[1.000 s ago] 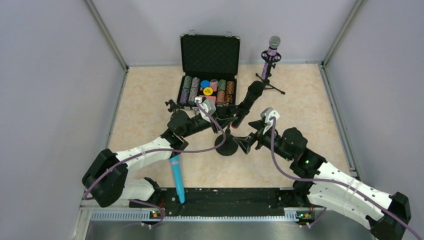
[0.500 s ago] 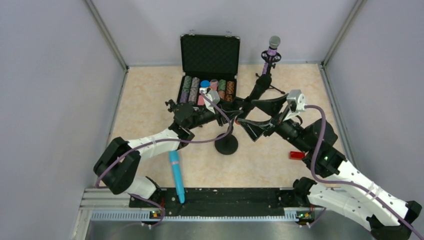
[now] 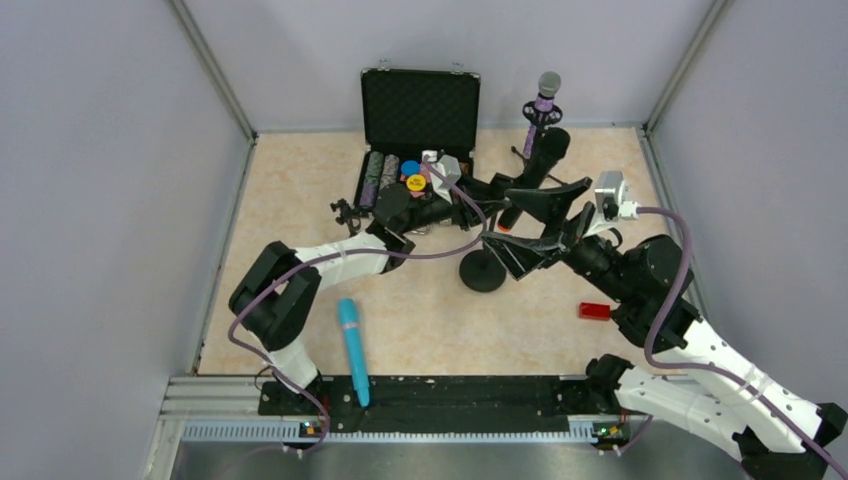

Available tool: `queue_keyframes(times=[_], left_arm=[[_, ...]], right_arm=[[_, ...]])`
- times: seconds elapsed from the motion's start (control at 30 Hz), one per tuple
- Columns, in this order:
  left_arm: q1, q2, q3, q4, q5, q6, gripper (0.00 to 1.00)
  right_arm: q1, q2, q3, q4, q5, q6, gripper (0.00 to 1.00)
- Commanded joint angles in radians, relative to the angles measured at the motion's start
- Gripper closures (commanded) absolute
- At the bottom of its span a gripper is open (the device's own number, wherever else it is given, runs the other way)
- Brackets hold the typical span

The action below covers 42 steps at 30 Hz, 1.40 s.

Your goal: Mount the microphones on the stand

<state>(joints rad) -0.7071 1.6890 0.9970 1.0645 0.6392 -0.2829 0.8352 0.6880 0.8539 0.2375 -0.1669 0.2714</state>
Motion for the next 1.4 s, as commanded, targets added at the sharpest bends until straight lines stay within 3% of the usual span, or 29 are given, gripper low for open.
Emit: queue_keyframes(times=[0.0,0.57,1.17,1.37], left_arm=[[0.002,0.037,0.138,0.244,0.028,-0.065,1.0],[-0.012,0.411,0.622,0.272,0.058,-0.163,1.0],[-0.065,0.72,1.109,0.018,0.0,-0.029,1.0],[-0.066,0.779,1.194,-0.037,-0.032,0.002,1.0]], right_arm=[[0.01,0.012,0.063,0.054,-0.032,0.006,0.01],[0.01,0.049,0.094,0.098,-0.094,0.003,0.01],[0.01,0.047,0.082,0.086,-0.105,0.015,0.01],[0.01,0.047,0.073,0.098,-0.103,0.027,0.01]])
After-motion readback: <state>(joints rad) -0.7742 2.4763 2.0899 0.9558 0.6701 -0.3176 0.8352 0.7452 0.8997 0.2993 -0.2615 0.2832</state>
